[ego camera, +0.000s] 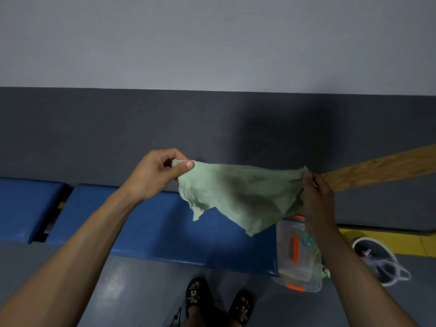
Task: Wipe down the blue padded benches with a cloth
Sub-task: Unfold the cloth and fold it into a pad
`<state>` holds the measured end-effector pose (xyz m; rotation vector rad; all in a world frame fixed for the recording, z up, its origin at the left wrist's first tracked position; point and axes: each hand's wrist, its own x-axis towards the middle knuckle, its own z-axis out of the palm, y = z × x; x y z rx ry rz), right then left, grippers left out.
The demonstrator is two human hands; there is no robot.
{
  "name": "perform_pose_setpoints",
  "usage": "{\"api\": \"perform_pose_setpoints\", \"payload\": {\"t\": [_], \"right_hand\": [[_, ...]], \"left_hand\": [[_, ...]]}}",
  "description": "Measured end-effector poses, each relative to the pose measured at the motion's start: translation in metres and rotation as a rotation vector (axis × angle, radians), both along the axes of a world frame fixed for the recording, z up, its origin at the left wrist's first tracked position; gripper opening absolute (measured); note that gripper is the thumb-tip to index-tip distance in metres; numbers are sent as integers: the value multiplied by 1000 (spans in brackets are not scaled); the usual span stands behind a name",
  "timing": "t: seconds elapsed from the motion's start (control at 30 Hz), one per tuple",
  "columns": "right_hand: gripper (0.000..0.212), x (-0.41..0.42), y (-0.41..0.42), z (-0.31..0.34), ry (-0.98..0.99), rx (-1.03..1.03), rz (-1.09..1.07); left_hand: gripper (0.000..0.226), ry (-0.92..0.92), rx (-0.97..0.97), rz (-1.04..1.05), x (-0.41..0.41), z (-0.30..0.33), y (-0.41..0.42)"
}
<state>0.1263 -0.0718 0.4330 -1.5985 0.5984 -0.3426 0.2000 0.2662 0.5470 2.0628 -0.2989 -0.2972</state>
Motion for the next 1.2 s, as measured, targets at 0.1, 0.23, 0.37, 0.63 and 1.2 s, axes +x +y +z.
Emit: {"api": "perform_pose_setpoints", "payload": {"t": [0.1, 0.23, 0.37, 0.63, 1.2], "right_hand": [[44, -4, 5, 0, 12, 67, 24], [25, -11, 39, 5, 39, 101, -30], [17, -17, 104, 23, 17, -28, 134], [28, -21, 170, 48, -154, -197, 484], [26, 41, 183, 77, -82, 305, 507]], "left_hand": [[25, 65, 21, -3, -3, -7, 8], [29, 109, 104, 219, -10, -31, -2], [23, 229, 28, 246, -28, -50, -34], [18, 494, -335, 187, -26, -24, -29], [21, 79, 38, -302, 37, -44, 72]]}}
